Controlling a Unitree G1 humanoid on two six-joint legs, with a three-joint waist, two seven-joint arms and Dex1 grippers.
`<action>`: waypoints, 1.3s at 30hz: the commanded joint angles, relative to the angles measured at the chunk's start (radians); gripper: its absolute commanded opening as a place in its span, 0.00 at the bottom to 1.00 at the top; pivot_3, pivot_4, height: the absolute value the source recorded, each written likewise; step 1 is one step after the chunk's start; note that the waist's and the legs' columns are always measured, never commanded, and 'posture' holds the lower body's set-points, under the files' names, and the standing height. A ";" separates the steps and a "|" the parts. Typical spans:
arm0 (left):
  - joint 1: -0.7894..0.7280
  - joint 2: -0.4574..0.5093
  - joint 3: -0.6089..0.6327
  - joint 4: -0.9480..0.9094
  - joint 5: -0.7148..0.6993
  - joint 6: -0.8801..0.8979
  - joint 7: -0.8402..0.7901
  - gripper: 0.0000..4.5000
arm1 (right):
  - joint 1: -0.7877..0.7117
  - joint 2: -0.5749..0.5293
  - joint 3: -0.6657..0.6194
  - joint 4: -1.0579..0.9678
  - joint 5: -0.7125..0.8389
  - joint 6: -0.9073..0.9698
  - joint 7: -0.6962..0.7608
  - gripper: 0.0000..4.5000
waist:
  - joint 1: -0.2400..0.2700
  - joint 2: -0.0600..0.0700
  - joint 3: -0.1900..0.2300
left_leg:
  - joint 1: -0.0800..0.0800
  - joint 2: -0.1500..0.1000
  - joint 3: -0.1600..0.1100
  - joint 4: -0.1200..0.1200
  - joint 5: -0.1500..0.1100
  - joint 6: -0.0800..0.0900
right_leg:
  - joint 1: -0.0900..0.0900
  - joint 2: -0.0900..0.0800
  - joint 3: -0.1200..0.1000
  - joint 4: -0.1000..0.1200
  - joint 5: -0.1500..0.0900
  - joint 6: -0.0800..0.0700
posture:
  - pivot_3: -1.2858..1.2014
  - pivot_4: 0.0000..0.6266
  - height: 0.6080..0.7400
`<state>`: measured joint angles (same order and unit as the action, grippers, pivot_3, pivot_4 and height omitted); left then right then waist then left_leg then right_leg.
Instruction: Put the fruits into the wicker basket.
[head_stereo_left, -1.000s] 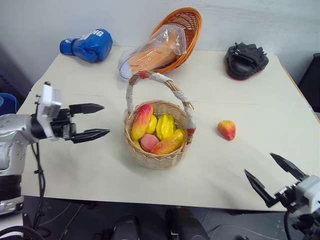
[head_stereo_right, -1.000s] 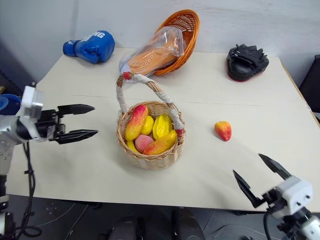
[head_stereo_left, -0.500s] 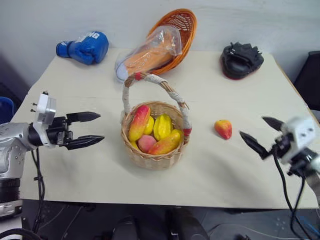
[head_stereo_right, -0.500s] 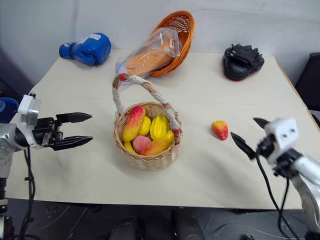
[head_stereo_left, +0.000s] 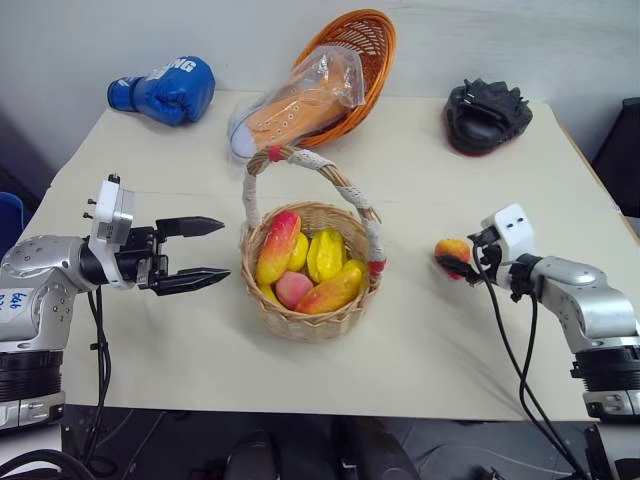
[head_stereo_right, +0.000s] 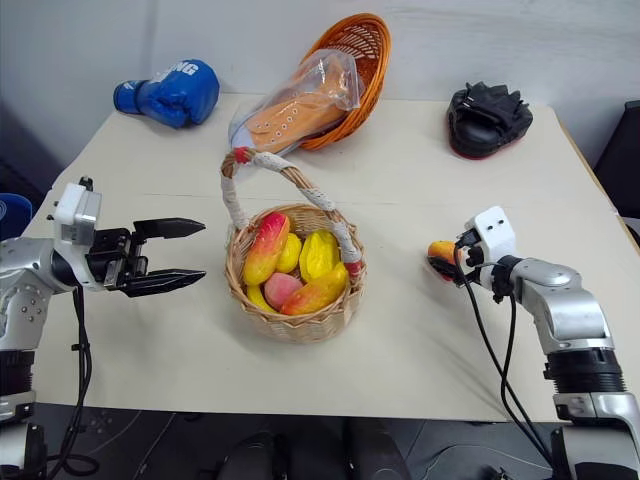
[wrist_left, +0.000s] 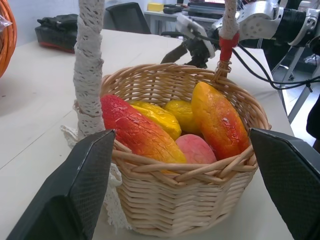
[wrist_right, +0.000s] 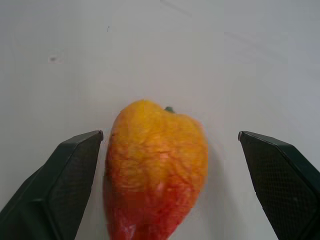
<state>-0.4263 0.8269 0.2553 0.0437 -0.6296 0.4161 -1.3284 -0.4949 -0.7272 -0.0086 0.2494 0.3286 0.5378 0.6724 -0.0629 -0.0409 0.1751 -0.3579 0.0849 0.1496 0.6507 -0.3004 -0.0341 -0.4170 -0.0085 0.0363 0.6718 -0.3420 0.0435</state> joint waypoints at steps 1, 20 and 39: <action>-0.009 0.005 0.012 -0.028 -0.022 -0.002 -0.002 0.99 | -0.041 0.015 -0.009 0.066 -0.029 -0.068 0.043 1.00 | -0.002 0.000 0.000 | 0.000 0.000 0.000 0.000 0.000 0.000 | 0.000 0.000 0.000 0.001 0.000 0.000 | 0.52 0.24 1.00; -0.048 0.044 -0.024 0.016 -0.015 0.032 -0.059 1.00 | 0.447 -0.201 -0.295 -0.727 0.369 0.032 0.400 0.46 | -0.007 0.006 0.004 | 0.000 0.001 -0.002 -0.001 0.000 -0.002 | 0.000 0.001 0.000 0.001 -0.001 0.002 | 0.52 0.24 1.00; 0.033 0.087 0.039 -0.060 -0.051 0.132 -0.023 1.00 | -0.139 0.240 0.277 -0.785 0.406 0.285 -0.083 0.46 | -0.017 -0.003 0.005 | -0.017 0.001 -0.002 0.003 0.002 0.001 | -0.016 -0.001 -0.001 0.001 0.003 0.001 | 0.52 0.24 1.00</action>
<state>-0.3981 0.9037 0.2643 0.0194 -0.6517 0.5456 -1.3553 -0.6171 -0.5003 0.2585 -0.5445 0.7702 0.8295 0.6102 -0.0799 -0.0435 0.1802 -0.3758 0.0856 0.1476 0.6537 -0.2989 -0.0330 -0.4334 -0.0098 0.0355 0.6726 -0.3392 0.0447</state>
